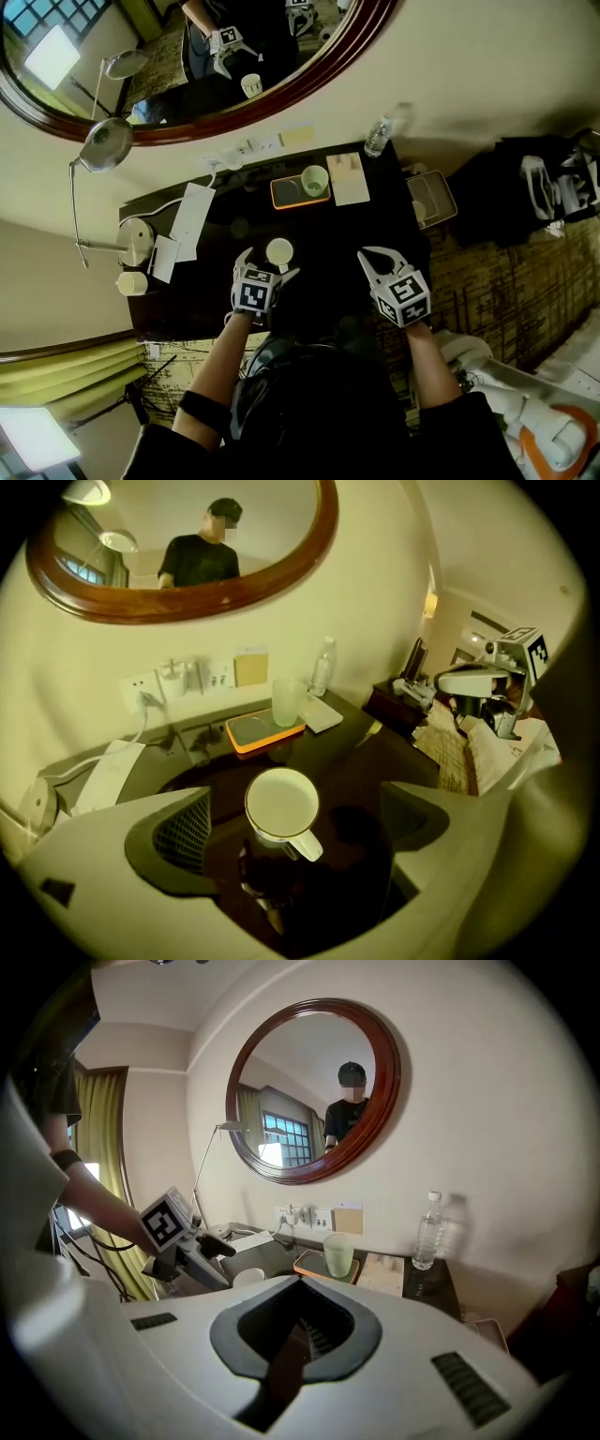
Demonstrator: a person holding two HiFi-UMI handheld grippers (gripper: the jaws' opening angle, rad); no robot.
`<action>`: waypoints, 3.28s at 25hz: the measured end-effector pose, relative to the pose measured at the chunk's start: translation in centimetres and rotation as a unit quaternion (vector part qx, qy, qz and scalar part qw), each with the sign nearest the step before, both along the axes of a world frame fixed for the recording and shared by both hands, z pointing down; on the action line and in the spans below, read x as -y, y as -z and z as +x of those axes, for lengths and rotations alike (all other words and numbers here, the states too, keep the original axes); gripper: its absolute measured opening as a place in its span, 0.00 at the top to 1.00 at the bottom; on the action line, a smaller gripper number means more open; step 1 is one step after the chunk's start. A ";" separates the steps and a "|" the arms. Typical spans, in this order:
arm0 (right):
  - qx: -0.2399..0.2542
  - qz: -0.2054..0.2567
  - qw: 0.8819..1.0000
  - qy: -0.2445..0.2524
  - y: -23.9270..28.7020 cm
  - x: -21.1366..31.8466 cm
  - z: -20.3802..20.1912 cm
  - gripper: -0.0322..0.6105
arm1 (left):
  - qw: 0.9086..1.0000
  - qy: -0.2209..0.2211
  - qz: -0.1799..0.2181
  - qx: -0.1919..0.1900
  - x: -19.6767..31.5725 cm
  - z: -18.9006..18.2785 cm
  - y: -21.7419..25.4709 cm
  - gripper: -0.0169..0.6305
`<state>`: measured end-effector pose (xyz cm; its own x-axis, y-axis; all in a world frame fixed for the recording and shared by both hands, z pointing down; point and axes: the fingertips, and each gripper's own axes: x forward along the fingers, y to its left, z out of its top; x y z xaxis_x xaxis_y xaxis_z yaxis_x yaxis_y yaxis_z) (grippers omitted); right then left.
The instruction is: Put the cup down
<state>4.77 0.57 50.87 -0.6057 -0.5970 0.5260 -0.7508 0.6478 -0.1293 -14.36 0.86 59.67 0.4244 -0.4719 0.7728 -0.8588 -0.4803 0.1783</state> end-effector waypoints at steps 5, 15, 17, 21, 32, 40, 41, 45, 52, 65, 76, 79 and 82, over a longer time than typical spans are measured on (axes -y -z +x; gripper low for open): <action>-0.009 -0.008 1.000 0.004 -1.6 -0.1 0.2 0.93 | 0.999 -0.010 -0.038 0.015 0.8 1.1 -2.9 0.10; 0.003 -0.048 0.998 0.032 -4.9 0.4 -1.7 0.93 | 0.997 -0.021 -0.069 0.041 2.5 0.7 -6.9 0.11; 0.007 -0.055 0.998 0.034 -5.9 0.7 -1.9 0.93 | 0.996 -0.024 -0.069 0.044 2.9 0.7 -7.5 0.11; 0.014 -0.065 0.997 0.036 -7.1 0.9 -2.5 0.93 | 0.996 -0.027 -0.070 0.040 3.0 1.2 -8.0 0.20; 0.021 -0.075 0.997 0.026 -8.7 1.0 -2.6 0.93 | 0.997 -0.038 -0.062 0.028 3.2 1.6 -7.8 0.33; 0.028 -0.058 0.998 0.026 -8.9 2.2 -3.7 0.93 | 0.997 -0.053 -0.035 0.041 6.5 0.9 -6.5 0.33; 0.032 -0.057 0.997 0.029 -8.7 2.4 -4.1 0.93 | 0.997 -0.057 -0.031 0.043 7.1 0.8 -6.2 0.33; 0.049 -0.054 0.996 0.048 -7.8 2.7 -6.1 0.93 | 0.996 -0.068 -0.016 0.050 10.1 0.5 -4.9 0.33; 0.057 -0.040 0.994 0.083 -7.0 3.4 -9.9 0.93 | 0.995 -0.087 0.005 0.054 15.4 0.5 -3.4 0.33; 0.063 -0.029 0.989 0.128 -6.1 3.5 -12.6 0.93 | 0.989 -0.137 -0.008 0.050 20.4 2.5 -3.9 0.33; 0.062 -0.043 0.990 0.116 -7.2 3.0 -11.6 0.93 | 0.988 -0.151 -0.011 0.040 21.3 3.4 -5.3 0.33; 0.063 -0.045 0.991 0.113 -7.3 2.9 -11.5 0.93 | 0.988 -0.150 -0.008 0.035 21.5 3.6 -5.3 0.33; 0.069 -0.042 0.990 0.112 -7.2 2.9 -11.7 0.93 | 0.988 -0.151 -0.002 0.030 21.5 3.6 -5.2 0.33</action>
<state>-6.92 -2.32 58.10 -0.7879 -0.3964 0.4713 -0.5605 0.7787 -0.2819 -10.74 -20.69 64.85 0.4989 -0.3270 0.8026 -0.6849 -0.7162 0.1339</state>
